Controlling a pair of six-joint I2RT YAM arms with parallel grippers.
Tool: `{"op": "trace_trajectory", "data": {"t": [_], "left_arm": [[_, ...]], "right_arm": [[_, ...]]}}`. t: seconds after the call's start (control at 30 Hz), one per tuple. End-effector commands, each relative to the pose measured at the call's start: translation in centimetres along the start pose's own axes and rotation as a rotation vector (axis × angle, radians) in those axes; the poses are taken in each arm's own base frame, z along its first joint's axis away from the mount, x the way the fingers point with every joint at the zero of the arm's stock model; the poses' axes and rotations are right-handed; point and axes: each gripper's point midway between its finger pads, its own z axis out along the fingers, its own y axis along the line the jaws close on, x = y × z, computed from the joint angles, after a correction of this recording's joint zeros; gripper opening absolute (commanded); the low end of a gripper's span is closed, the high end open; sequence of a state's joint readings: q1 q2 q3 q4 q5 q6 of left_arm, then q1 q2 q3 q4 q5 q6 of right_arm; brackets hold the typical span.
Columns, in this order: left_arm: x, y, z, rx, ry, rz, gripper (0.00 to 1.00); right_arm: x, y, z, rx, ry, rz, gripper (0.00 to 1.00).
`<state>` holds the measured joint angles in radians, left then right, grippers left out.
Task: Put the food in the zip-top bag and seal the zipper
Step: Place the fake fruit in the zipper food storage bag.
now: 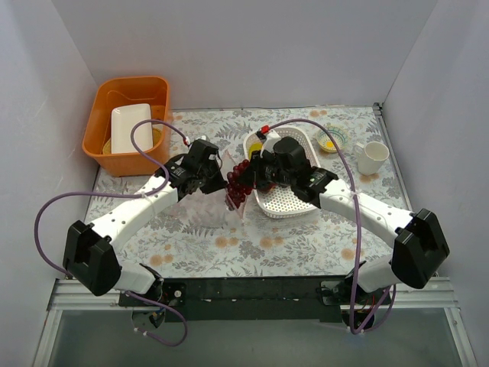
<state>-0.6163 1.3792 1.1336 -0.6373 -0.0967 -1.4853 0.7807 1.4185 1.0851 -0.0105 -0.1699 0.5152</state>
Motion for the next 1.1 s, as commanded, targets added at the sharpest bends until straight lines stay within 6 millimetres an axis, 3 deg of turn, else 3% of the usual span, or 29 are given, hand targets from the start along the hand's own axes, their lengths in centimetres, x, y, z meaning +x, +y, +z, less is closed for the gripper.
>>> {"op": "trace_trajectory", "data": {"t": [0.0, 0.3, 0.4, 0.47, 0.5, 0.57, 0.7, 0.8, 0.97, 1.03, 1.07], "left_arm": [[-2.3, -1.2, -2.1, 0.034, -0.068, -0.013, 0.00], [-3.1, -1.9, -3.4, 0.062, -0.091, -0.019, 0.00], [-3.1, -2.1, -3.6, 0.067, -0.086, -0.016, 0.00], [-3.0, -2.3, -3.7, 0.075, -0.079, -0.014, 0.00], [-2.8, -2.2, -3.5, 0.073, -0.073, -0.011, 0.00], [-2.7, -2.4, -3.4, 0.084, -0.063, -0.001, 0.00], [-2.0, -2.9, -3.0, 0.110, -0.020, 0.007, 0.00], [-2.0, -2.8, -3.4, 0.113, -0.031, 0.004, 0.00], [-2.5, -2.8, -4.6, 0.125, -0.058, 0.001, 0.00], [-2.2, -2.5, -4.5, 0.114, -0.050, 0.001, 0.00], [-2.1, -2.4, -4.5, 0.113, -0.051, -0.001, 0.00]], "right_arm": [[-0.5, 0.1, 0.3, 0.032, -0.014, -0.061, 0.01], [2.3, -0.8, 2.3, 0.087, 0.151, -0.151, 0.01], [2.5, -0.7, 2.5, 0.112, 0.151, -0.187, 0.01], [1.4, -1.0, 2.6, 0.182, 0.126, -0.220, 0.01], [2.3, -1.1, 2.8, 0.194, 0.164, -0.246, 0.01], [1.6, -0.3, 3.1, 0.190, 0.160, -0.278, 0.01], [2.7, 1.0, 4.4, 0.108, 0.205, -0.292, 0.01], [3.2, 0.8, 5.2, 0.104, 0.217, -0.283, 0.01], [3.1, 0.5, 5.5, 0.117, 0.221, -0.287, 0.10], [2.6, 0.8, 5.6, 0.112, 0.214, -0.290, 0.16], [2.4, 0.9, 5.6, 0.109, 0.213, -0.291, 0.25]]}}
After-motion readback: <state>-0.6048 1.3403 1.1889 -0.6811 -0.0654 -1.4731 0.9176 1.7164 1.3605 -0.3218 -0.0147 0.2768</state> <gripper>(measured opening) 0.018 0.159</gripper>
